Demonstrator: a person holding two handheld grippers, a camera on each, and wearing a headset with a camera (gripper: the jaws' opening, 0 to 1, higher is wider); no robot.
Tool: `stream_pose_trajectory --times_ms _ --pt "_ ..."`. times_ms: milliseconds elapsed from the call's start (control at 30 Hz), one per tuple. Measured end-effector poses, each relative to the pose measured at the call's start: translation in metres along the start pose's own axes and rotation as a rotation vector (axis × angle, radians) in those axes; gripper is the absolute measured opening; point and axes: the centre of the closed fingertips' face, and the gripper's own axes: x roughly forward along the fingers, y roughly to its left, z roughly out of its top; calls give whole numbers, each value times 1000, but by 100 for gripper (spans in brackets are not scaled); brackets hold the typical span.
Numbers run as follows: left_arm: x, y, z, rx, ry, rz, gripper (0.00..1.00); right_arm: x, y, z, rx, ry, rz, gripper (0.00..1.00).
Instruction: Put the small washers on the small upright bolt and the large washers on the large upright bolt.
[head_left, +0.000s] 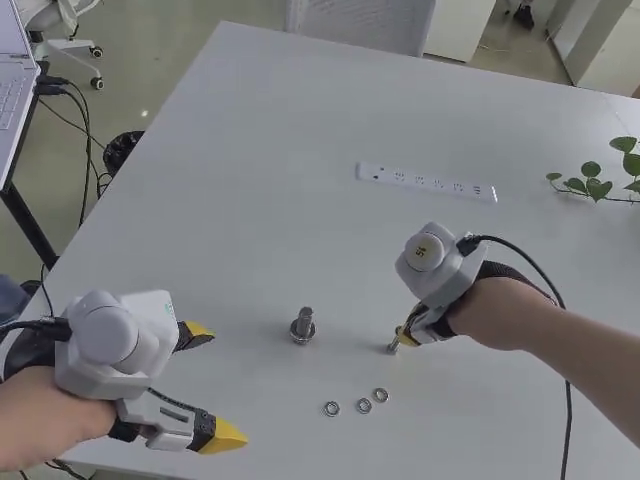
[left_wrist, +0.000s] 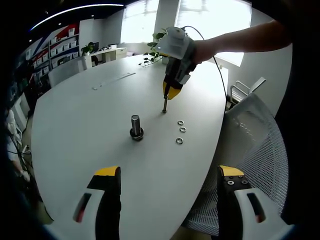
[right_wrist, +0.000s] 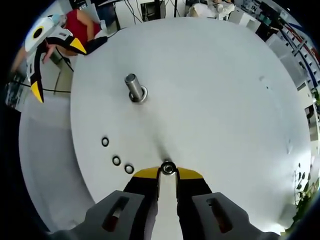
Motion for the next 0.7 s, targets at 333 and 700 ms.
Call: stream_pose_trajectory --times_ms 333,700 --pt "0 2 -3 -1 11 -3 78 6 -1 -1 5 0 3 12" --pt "2 4 -2 -2 10 -4 78 15 -2 -3 -2 5 5 12"
